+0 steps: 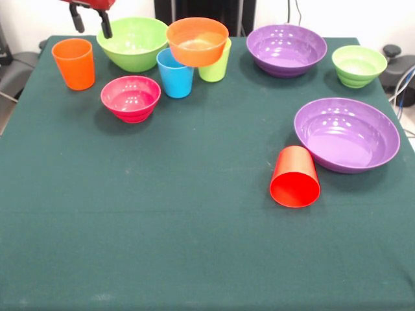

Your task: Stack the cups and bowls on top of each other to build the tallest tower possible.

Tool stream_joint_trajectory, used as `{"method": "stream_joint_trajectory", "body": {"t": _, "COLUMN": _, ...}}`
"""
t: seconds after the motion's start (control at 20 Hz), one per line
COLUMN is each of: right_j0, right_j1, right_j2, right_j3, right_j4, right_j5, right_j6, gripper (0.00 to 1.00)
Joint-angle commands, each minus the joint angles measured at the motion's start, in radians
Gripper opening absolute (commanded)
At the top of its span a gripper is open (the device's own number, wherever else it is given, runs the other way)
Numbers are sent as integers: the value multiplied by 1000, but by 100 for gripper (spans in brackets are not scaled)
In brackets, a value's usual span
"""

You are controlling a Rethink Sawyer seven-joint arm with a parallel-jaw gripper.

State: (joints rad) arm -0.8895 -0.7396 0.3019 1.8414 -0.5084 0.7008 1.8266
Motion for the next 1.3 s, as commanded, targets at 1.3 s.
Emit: {"method": "stream_joint_trajectory", "body": {"t": 1.3, "right_j0": 36, "right_j1": 134, "right_j2": 65, "right_j3": 74, "right_j4": -174, "right_j5": -63, "right_j6": -127, "gripper": 100}}
